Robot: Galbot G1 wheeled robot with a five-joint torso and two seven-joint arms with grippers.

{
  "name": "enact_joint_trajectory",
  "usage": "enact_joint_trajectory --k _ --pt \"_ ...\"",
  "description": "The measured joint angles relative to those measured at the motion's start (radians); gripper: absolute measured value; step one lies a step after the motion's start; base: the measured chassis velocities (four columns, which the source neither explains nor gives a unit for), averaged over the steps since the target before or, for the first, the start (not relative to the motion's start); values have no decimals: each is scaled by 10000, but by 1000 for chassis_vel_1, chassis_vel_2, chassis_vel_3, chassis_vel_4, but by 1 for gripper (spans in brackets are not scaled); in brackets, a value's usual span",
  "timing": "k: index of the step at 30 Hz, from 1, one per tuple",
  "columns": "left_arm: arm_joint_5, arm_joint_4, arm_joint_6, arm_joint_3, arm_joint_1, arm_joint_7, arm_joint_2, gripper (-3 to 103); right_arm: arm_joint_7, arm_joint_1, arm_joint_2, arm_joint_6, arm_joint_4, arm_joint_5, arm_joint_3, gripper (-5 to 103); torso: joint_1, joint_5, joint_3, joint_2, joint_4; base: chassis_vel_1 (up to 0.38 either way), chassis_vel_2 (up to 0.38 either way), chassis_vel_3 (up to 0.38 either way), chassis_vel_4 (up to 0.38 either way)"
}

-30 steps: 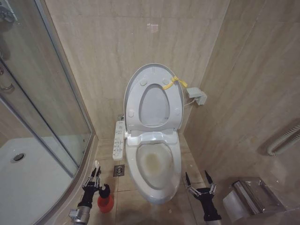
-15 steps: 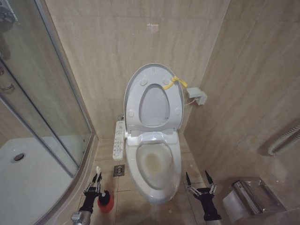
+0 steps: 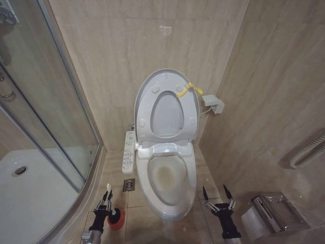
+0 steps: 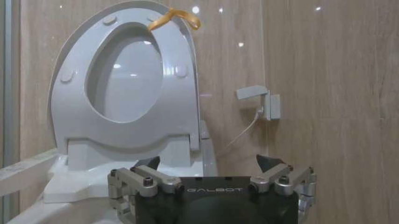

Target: Open the toilet lid, clean the toilet bowl with a toilet brush, close the toilet lid, and flush.

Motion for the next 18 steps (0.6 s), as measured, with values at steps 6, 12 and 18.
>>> enact_joint_trajectory --k 6,12,18 --pt "254 -285 291 7 246 -355 31 18 0 8 -30 0 6 14 7 100 0 0 0 0 0 0 0 0 0" --pt "334 -784 459 -99 686 -593 67 36 1 11 -45 -3 21 27 9 100 0 0 0 0 0 0 0 0 0" --pt "217 -2149 690 -71 1377 -842 70 64 2 23 -46 -7 60 37 -4 100 0 0 0 0 0 0 0 0 0"
